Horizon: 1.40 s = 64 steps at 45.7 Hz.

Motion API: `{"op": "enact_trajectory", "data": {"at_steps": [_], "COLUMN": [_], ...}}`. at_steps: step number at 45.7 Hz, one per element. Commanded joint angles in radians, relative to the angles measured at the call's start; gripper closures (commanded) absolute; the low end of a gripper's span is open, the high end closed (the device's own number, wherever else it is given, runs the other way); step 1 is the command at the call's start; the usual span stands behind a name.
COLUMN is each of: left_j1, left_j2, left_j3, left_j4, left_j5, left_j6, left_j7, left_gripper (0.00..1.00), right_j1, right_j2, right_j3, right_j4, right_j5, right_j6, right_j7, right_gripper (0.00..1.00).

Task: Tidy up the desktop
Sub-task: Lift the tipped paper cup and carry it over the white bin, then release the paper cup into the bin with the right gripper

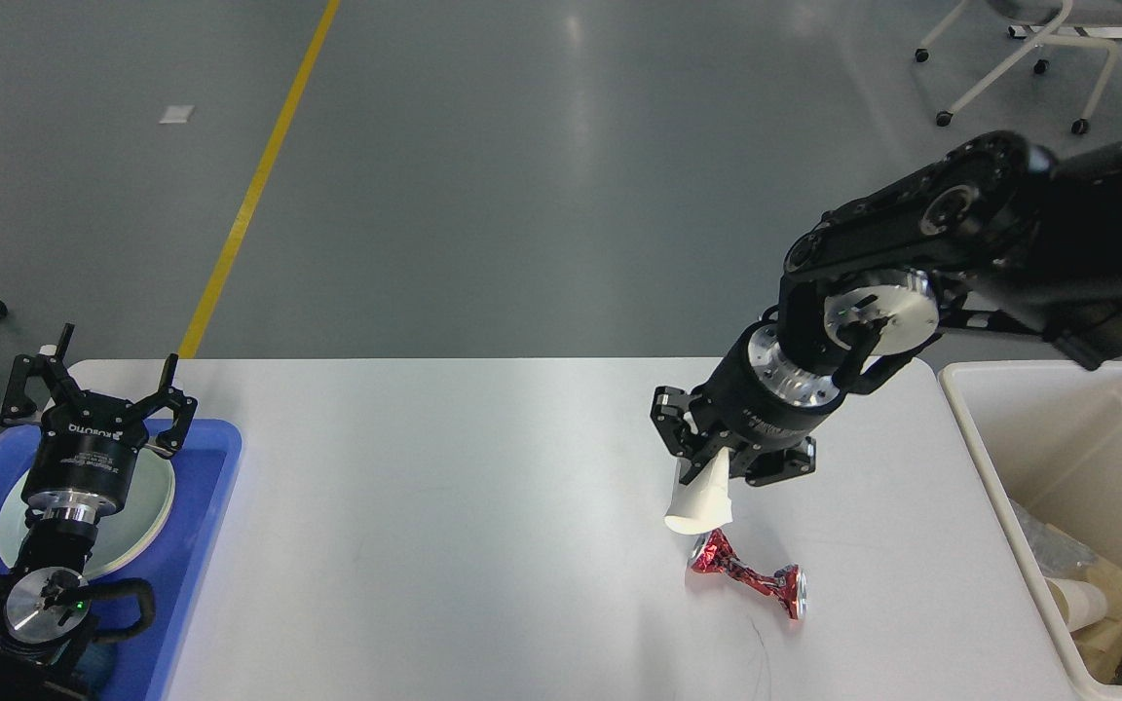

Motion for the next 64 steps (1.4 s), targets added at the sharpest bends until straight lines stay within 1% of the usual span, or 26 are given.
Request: {"op": "enact_trajectory", "data": {"at_steps": [1,5,9,24,32,37,40,48,55,57,60,64], "left_j1": [0.0,0.0,0.0,0.0,0.0,0.0,0.0,0.0,0.0,0.002,0.0,0.0], "left_j2": [0.0,0.0,0.0,0.0,0.0,0.0,0.0,0.0,0.0,0.0,0.0,0.0], "left_j3": [0.0,0.0,0.0,0.0,0.0,0.0,0.0,0.0,0.0,0.0,0.0,0.0], "left_j4": [0.0,0.0,0.0,0.0,0.0,0.0,0.0,0.0,0.0,0.0,0.0,0.0], "left_j5": [0.0,0.0,0.0,0.0,0.0,0.0,0.0,0.0,0.0,0.0,0.0,0.0], "left_j6": [0.0,0.0,0.0,0.0,0.0,0.0,0.0,0.0,0.0,0.0,0.0,0.0], "left_j7": [-0.001,-0.001,-0.001,-0.001,-0.001,-0.001,-0.001,-0.001,-0.001,-0.002,-0.002,-0.002], "left_gripper": [0.03,0.03,0.03,0.03,0.03,0.03,0.03,0.03,0.03,0.03,0.03,0.03], "right_j1": [0.121,0.17,0.18,0.18,0.169,0.146,0.108,-0.049,-0.23,-0.296,-0.417,-0.602], "right_j2": [-0.009,-0.028,-0.054,-0.089,-0.17,-0.221,-0.267,-0.449,-0.554,-0.58,-0.615,-0.615], "right_j3": [-0.091,-0.131,-0.158,-0.186,-0.256,-0.324,-0.355,-0.358,-0.323,-0.297,-0.241,-0.134], "right_j4": [0.05,0.095,0.113,0.115,0.104,0.067,0.025,-0.143,-0.351,-0.417,-0.523,-0.667], "right_j5": [-0.109,-0.172,-0.182,-0.179,-0.197,-0.238,-0.261,-0.343,-0.402,-0.413,-0.43,-0.448], "right_j6": [0.077,0.092,0.103,0.093,0.089,0.084,0.083,0.08,0.08,0.08,0.08,0.074], "right_j7": [0.001,0.002,0.007,0.01,0.013,0.015,0.016,0.018,0.024,0.033,0.061,0.102], "right_gripper": [1.0,1.0,1.0,1.0,1.0,1.0,1.0,1.0,1.0,1.0,1.0,1.0]}}
